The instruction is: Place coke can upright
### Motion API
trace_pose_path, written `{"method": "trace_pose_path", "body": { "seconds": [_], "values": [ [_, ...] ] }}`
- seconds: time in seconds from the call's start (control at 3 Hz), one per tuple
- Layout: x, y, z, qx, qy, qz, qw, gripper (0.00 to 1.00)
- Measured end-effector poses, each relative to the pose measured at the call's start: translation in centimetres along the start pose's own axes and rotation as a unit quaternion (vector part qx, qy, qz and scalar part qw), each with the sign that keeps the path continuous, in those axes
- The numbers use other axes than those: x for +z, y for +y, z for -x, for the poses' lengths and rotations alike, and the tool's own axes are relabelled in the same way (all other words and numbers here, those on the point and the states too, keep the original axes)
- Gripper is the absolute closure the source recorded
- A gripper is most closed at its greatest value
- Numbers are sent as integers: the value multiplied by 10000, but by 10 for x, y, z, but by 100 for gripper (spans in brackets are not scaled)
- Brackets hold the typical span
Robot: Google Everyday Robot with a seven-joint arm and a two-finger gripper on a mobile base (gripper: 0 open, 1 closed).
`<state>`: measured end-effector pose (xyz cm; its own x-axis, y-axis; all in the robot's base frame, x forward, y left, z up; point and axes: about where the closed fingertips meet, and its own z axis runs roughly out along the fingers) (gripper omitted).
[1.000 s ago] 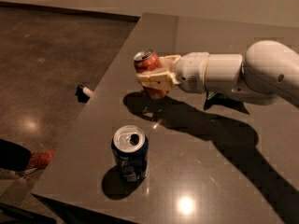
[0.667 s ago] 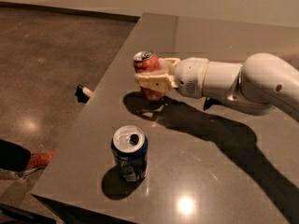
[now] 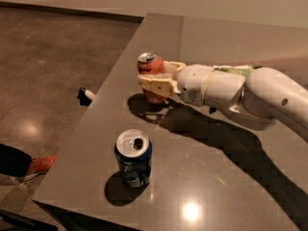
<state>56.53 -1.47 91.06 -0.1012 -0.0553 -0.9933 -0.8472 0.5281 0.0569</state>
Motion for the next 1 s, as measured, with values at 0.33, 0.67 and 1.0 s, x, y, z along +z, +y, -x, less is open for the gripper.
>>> {"method": "trace_pose_path", "body": {
  "seconds": [0.33,0.67,1.0],
  "values": [
    [3,-4,-3,106,-139,-128,9998,58],
    [8,-9,-7,272,-240,-215,9991,27],
    [11,-11,-10,287,-226,-251,9990,4]
  ]
}}
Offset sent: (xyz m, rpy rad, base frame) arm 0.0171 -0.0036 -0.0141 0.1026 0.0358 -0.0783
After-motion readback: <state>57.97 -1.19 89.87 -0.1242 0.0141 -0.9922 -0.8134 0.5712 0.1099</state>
